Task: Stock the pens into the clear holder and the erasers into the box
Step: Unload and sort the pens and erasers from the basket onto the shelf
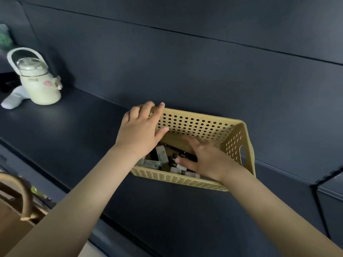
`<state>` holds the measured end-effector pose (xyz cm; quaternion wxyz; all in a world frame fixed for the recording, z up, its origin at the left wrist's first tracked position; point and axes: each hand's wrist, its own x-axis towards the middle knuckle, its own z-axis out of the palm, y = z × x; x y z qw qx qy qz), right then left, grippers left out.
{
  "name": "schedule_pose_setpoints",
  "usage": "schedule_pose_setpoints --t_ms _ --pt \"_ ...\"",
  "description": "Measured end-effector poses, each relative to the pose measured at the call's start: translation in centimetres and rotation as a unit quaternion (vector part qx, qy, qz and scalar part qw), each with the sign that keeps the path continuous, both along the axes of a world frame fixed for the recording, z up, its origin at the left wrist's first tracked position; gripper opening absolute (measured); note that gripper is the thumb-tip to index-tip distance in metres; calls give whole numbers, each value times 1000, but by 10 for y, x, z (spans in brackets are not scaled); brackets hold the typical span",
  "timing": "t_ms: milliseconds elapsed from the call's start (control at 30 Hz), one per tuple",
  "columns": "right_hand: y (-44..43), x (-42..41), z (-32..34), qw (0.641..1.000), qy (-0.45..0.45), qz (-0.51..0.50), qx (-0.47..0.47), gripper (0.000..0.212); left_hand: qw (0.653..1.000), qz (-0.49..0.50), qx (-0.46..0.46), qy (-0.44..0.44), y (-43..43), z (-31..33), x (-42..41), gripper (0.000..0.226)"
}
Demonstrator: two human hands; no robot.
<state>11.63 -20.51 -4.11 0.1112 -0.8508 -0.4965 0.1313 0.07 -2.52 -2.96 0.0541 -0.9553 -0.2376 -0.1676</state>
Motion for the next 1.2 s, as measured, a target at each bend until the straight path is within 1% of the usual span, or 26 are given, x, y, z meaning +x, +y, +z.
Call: schedule_pose_setpoints --t_ms 67,133,233,367,533,600,700,800,1033,1100,1200 --pt "-4 -6 -3 1000 9 -8 5 83 998 11 38 -55 -5 3 -6 64" --pt "-6 -11 -7 1000 -2 -8 0 86 992 17 74 -97 -9 4 -12 60" --pt "-7 -18 -9 1000 -26 -4 2 91 991 18 108 -76 -16 4 -19 62" --pt "-4 -21 -7 999 -51 11 -13 101 993 24 101 -47 -22 3 -20 71" --pt "6 -19 -6 999 -18 3 -41 110 993 30 106 -51 -24 5 -22 68" --pt "7 -19 -5 999 15 -5 -48 109 992 31 109 -50 -25 4 -23 68" --pt "7 -20 -4 998 55 -12 -41 98 992 34 111 -52 -26 3 -23 67" --pt "7 -19 -4 997 63 -7 -32 86 991 38 113 -53 -27 3 -24 68" --pt "6 -20 -5 997 73 5 -10 76 992 42 110 -54 -27 2 -24 68" --pt "7 -20 -5 997 69 6 -17 76 992 40 109 -53 -26 1 -24 68" --pt "7 -19 -4 998 61 13 -32 87 992 41 104 -53 -25 2 -23 67"
